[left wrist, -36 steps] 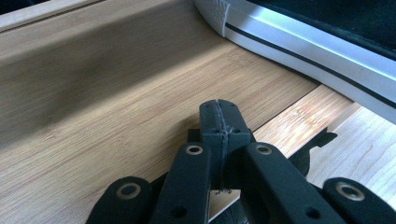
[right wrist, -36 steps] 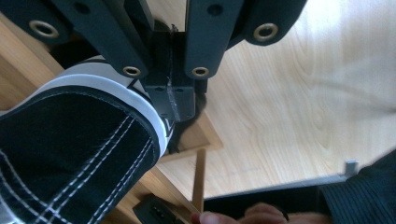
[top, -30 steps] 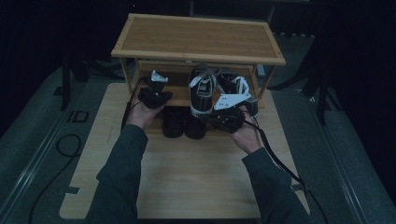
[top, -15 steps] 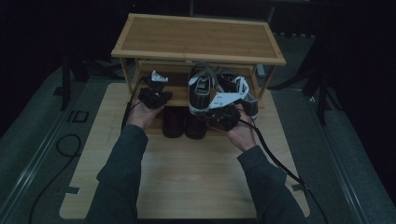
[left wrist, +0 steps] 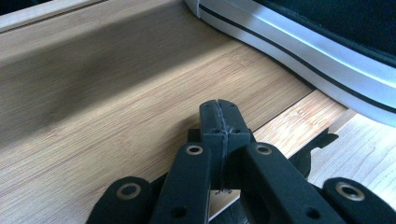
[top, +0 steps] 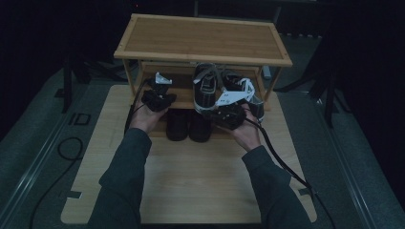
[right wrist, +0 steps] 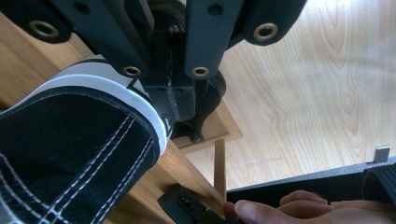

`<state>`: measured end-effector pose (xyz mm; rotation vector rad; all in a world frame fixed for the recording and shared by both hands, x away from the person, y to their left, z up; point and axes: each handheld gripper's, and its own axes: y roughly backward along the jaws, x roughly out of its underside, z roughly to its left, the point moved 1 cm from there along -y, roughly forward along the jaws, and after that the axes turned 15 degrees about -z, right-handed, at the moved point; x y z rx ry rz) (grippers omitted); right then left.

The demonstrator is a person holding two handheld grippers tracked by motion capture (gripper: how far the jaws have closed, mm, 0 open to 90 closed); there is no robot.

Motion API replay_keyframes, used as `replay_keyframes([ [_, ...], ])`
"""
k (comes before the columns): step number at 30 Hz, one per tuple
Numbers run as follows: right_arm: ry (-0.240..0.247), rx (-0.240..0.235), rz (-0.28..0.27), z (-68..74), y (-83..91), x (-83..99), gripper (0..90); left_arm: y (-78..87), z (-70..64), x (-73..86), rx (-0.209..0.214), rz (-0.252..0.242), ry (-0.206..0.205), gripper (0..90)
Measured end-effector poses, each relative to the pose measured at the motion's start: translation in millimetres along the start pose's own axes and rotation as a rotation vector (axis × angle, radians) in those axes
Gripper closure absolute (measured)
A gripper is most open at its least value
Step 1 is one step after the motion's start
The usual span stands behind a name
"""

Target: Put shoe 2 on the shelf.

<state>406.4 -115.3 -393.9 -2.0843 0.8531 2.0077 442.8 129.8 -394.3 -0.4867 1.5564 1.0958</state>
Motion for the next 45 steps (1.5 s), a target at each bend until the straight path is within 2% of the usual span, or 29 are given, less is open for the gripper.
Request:
replay_keyframes([
  [9,0.011,0.02,0.002,-0.8,-7.9,-2.2,90.0,0.3,-0.3,0.5,-0.002,-0.003,0.002,90.0],
  [13,0.035,0.04,0.018,-0.4,-13.2,-3.5,90.0,0.3,-0.5,0.7,-0.003,-0.005,0.0,90.0],
  [25,0.038,0.035,0.027,-3.0,-14.1,-4.9,90.0,-0.1,-0.6,-0.5,-0.004,0.003,-0.009,90.0],
  [32,0.029,0.04,0.029,-4.8,-13.9,-5.0,90.0,-0.2,-0.3,-0.6,-0.003,0.003,-0.006,90.0],
  [40,0.018,0.093,0.038,-7.9,-13.8,-3.5,90.0,-0.1,-0.4,-0.6,-0.002,0.004,-0.008,90.0],
  [45,0.01,0.098,0.047,-6.6,-12.6,-3.5,90.0,0.1,-0.2,-0.7,0.001,0.005,-0.008,90.0],
])
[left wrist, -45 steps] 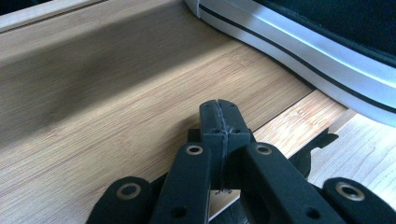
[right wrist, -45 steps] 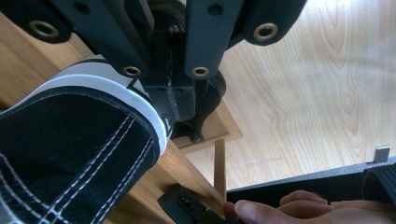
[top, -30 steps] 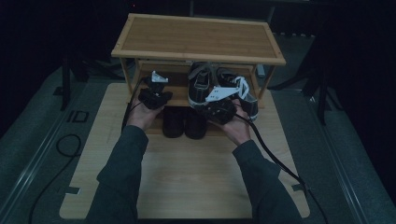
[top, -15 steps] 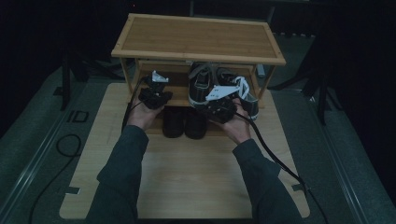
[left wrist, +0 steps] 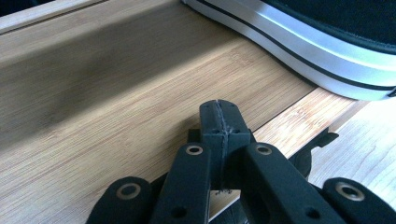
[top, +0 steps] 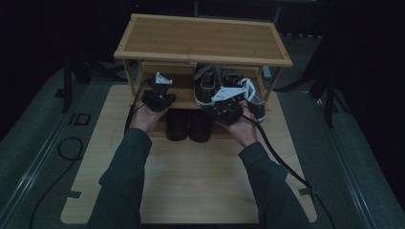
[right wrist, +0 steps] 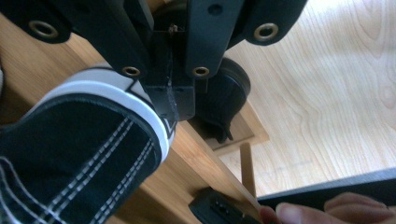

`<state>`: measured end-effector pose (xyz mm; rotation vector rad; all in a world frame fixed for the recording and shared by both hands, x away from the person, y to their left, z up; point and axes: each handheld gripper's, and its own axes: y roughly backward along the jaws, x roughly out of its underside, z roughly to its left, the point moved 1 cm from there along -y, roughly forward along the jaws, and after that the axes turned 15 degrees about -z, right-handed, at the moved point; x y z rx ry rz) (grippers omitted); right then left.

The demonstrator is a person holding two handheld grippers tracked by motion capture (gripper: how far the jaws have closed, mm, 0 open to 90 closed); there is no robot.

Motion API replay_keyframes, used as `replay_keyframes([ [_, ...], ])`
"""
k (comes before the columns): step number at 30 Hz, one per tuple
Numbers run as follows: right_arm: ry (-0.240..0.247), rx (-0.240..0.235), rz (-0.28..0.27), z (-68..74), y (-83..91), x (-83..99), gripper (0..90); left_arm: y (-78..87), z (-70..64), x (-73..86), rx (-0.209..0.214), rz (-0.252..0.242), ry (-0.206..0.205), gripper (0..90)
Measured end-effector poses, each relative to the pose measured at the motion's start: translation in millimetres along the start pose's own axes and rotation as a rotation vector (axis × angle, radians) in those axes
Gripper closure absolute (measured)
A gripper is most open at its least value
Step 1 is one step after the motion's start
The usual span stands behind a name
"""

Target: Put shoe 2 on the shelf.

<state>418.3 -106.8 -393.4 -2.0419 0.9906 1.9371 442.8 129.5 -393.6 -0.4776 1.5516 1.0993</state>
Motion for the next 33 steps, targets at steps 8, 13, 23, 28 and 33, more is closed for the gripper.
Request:
replay_keyframes([
  [8,0.02,-0.03,0.016,5.6,10.4,-2.2,89.1,0.0,1.7,0.5,0.008,-0.005,0.013,90.0],
  [13,0.021,-0.065,0.035,7.8,17.1,1.0,88.0,0.2,4.6,0.8,0.023,-0.007,0.034,90.0],
  [23,0.008,-0.083,0.046,5.5,50.2,16.2,86.1,-0.4,6.3,-0.3,0.033,-0.002,0.042,90.0],
  [28,-0.002,-0.089,0.036,-0.5,65.3,19.0,87.1,-0.4,4.5,-1.4,0.022,0.007,0.024,90.0],
  [33,0.015,-0.094,0.055,-1.4,74.3,23.2,87.4,-0.8,3.7,-2.2,0.017,0.011,0.016,90.0],
])
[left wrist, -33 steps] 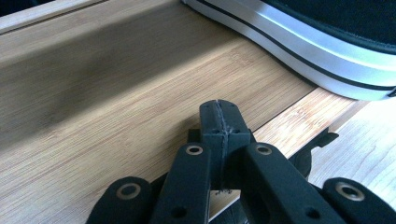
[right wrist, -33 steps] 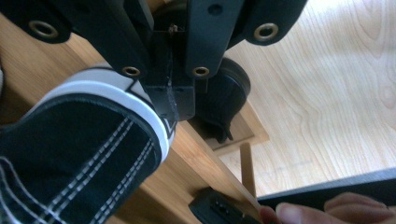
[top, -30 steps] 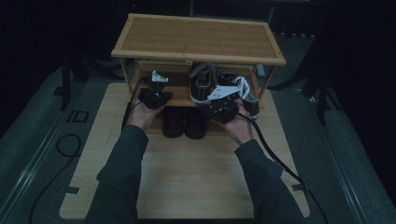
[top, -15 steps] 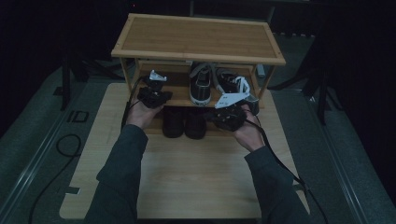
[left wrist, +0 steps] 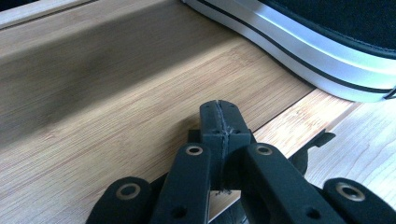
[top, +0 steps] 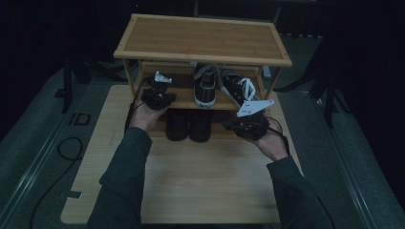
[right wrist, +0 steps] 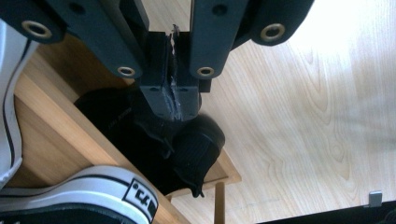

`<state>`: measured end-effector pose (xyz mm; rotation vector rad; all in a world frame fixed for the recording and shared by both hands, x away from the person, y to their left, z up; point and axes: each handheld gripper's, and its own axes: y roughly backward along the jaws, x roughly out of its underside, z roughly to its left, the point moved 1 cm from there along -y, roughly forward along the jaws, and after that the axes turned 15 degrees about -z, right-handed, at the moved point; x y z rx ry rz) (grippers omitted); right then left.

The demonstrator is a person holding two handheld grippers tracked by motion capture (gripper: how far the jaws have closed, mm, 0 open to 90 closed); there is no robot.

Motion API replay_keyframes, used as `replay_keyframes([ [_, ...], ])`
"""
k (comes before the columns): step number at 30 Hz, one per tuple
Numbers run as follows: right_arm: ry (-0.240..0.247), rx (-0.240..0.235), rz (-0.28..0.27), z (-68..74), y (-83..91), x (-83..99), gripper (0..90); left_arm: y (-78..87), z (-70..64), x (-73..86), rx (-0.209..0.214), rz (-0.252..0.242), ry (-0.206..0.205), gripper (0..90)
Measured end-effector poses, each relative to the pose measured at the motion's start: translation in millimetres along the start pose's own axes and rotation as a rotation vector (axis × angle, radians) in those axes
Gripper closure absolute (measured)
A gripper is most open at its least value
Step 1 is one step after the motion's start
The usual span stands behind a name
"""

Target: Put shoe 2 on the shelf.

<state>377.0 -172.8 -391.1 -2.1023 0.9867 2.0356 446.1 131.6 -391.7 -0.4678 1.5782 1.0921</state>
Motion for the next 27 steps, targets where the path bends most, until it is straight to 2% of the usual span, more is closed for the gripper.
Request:
replay_keyframes([
  [13,-0.036,-0.012,-0.013,-8.8,29.0,15.3,87.7,0.1,0.4,0.0,0.001,0.001,0.004,90.0],
  [27,-0.056,0.023,-0.02,-21.5,64.4,28.9,87.7,-0.1,0.4,-0.4,0.003,0.003,0.003,90.0],
])
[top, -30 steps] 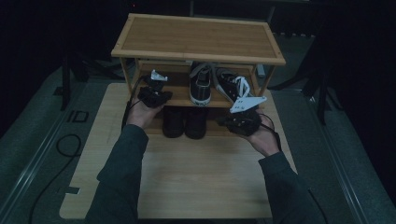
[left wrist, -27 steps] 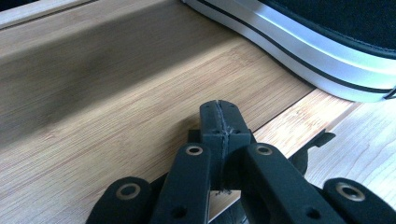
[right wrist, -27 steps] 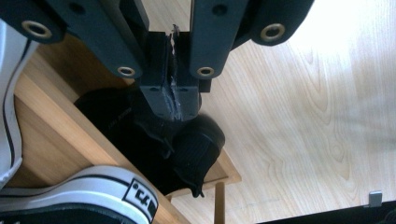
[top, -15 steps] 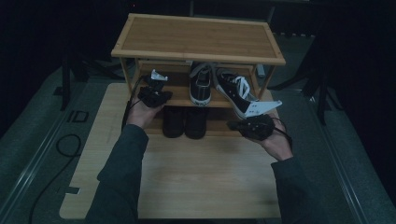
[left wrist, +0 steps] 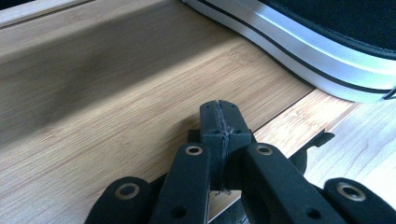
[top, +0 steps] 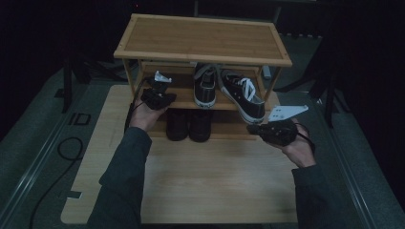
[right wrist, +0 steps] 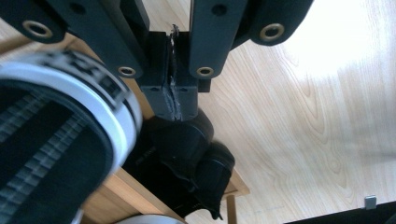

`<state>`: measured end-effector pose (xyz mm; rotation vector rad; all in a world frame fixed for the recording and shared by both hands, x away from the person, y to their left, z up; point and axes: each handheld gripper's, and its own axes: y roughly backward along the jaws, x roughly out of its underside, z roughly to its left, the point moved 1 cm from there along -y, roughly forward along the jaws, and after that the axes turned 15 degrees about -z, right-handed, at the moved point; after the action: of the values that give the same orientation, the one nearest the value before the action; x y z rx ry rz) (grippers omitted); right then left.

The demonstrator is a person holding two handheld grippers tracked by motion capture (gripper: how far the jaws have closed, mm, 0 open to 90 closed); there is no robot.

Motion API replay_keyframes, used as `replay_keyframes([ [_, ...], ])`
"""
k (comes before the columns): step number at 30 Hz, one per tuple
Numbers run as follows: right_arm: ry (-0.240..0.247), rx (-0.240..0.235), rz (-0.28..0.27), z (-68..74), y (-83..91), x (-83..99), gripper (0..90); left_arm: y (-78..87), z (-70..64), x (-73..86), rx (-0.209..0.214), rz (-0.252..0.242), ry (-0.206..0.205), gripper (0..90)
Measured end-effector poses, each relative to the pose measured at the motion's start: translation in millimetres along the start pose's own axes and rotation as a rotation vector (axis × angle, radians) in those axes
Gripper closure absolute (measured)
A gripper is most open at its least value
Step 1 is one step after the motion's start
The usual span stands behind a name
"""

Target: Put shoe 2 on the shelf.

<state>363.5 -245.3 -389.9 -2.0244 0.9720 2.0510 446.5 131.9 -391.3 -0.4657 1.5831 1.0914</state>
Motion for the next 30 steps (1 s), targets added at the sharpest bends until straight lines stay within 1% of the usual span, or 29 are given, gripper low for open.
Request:
replay_keyframes([
  [2,-0.005,0.016,0.001,-3.2,5.5,1.4,87.7,0.1,-0.9,-0.4,-0.003,0.004,-0.011,90.0],
  [7,-0.016,0.044,-0.01,-11.3,17.7,3.3,88.2,-0.4,-2.8,-1.5,-0.009,0.01,-0.016,90.0],
  [12,-0.019,0.065,-0.015,-16.2,23.9,3.8,88.4,-4.3,-8.1,-3.6,0.001,0.01,-0.025,90.0],
  [15,-0.031,0.082,-0.023,-20.2,27.4,5.0,89.1,-8.0,-12.1,-5.3,0.008,0.01,-0.033,89.9],
  [18,-0.038,0.093,-0.02,-22.5,27.6,6.4,89.5,-9.9,-14.6,-6.2,0.012,0.01,-0.036,90.0],
  [22,-0.04,0.089,-0.025,-23.5,27.2,5.5,90.0,-10.1,-15.1,-6.1,0.011,0.007,-0.042,89.9],
  [26,-0.034,0.09,-0.03,-22.7,26.3,4.0,90.0,-11.7,-15.9,-6.1,0.021,0.002,-0.04,90.0],
  [28,-0.037,0.08,-0.037,-21.5,24.6,2.3,90.0,-12.5,-17.1,-6.1,0.021,-0.003,-0.037,89.9],
  [30,-0.031,0.059,-0.038,-19.0,19.9,0.1,90.0,-12.9,-18.0,-6.2,0.019,-0.007,-0.045,89.9],
])
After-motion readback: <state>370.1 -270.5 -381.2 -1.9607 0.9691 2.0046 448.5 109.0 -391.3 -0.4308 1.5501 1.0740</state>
